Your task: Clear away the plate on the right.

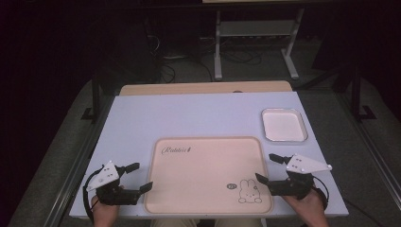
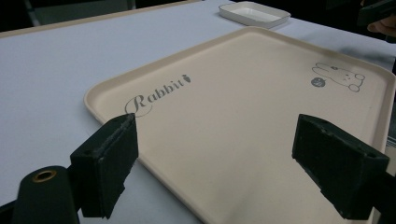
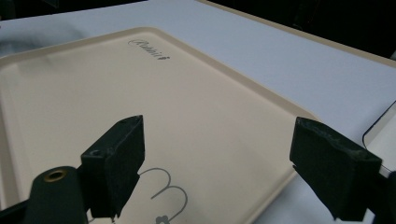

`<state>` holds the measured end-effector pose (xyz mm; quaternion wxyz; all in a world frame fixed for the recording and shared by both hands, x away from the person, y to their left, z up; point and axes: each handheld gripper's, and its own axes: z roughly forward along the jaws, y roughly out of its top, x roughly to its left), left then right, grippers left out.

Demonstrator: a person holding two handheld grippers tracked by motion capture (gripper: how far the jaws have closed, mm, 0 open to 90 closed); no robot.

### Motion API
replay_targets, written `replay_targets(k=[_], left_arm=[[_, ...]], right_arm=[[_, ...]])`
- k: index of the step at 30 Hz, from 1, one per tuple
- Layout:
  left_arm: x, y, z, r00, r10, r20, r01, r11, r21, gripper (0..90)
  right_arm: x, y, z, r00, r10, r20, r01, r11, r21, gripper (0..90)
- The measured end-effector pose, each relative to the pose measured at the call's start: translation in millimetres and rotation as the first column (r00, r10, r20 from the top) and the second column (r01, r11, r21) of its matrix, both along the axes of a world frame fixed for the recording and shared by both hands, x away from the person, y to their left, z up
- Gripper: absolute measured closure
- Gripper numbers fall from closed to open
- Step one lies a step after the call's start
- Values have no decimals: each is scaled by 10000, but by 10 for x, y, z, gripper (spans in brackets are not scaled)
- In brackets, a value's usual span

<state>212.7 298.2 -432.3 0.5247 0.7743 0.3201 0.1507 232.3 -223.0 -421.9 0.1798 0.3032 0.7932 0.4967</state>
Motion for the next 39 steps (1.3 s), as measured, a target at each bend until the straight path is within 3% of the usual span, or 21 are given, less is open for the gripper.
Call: replay_targets(k=[23, 39], left_arm=[[-18, 11, -2, 10000, 27, 3, -27, 10000, 44, 140], [-17, 20, -7, 10000, 43, -11, -43, 10000, 72, 140]], right_arm=[[-39, -63, 31, 9996, 271, -76, -267, 9986, 454, 171], [-63, -226, 67, 9999, 98, -91, -92, 9978, 650, 171]])
